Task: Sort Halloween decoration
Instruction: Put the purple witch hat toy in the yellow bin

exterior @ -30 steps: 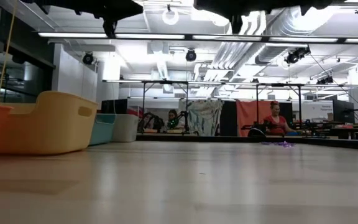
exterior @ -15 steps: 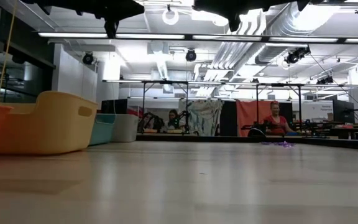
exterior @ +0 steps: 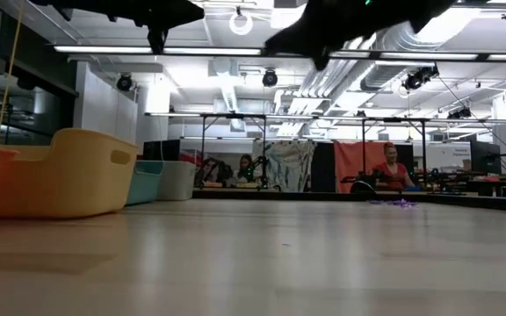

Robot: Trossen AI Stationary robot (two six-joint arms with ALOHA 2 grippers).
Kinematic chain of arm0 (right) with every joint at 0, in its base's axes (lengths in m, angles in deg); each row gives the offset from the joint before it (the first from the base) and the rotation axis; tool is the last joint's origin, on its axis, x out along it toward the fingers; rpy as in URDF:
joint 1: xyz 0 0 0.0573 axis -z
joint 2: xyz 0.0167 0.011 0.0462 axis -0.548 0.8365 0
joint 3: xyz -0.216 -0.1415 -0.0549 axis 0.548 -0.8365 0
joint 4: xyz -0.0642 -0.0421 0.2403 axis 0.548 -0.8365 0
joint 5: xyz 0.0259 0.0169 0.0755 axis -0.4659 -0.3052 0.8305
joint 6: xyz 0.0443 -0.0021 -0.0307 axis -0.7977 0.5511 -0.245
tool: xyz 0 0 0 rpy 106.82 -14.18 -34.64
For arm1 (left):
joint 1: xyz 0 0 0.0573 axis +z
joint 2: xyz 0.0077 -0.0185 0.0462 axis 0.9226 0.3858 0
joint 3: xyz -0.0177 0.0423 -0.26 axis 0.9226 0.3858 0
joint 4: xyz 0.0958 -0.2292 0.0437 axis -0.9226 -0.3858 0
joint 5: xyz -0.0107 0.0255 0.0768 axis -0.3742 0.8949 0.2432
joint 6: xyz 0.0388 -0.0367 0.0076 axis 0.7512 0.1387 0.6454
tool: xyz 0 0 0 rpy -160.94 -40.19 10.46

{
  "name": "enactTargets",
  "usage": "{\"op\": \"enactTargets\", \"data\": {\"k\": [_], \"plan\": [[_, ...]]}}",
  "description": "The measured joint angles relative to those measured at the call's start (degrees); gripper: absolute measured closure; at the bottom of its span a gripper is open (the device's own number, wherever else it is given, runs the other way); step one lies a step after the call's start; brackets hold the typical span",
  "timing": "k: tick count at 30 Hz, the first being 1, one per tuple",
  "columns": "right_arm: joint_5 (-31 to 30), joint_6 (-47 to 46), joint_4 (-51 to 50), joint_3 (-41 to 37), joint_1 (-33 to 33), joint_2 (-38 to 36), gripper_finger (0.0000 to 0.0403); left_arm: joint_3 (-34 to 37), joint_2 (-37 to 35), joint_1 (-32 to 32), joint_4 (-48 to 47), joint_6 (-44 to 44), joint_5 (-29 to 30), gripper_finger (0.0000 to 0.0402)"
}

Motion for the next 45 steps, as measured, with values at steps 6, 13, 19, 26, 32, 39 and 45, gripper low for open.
{"op": "enactTargets", "data": {"k": [6,13,19,26,32,39,45], "plan": [[5.06,1.43,1.78,8.36,-2.72,18.60,0.0402,0.00,0.00,0.11,2.16,0.07,0.04,0.0401],[5.90,4.29,1.85,27.54,-3.91,38.03,0.0395,0.00,-0.01,0.11,2.50,0.07,0.04,0.0402],[7.68,6.59,1.69,41.42,-4.22,46.08,0.0388,0.00,0.00,0.11,2.48,0.04,0.05,0.0401],[7.60,5.19,-3.30,50.82,-4.31,52.93,0.0381,0.00,0.00,0.11,2.46,0.04,0.07,0.0401],[6.43,4.85,-7.55,54.90,-4.74,54.46,0.0301,0.00,0.00,0.11,2.51,0.04,0.09,0.0401],[6.12,12.17,-23.81,62.31,-4.76,54.28,0.0213,0.00,-0.60,0.11,2.45,0.04,0.12,0.0402],[9.61,18.24,-49.06,69.40,-2.43,53.59,0.0204,0.00,-1.86,0.11,2.46,1.77,1.32,0.0402]]}}
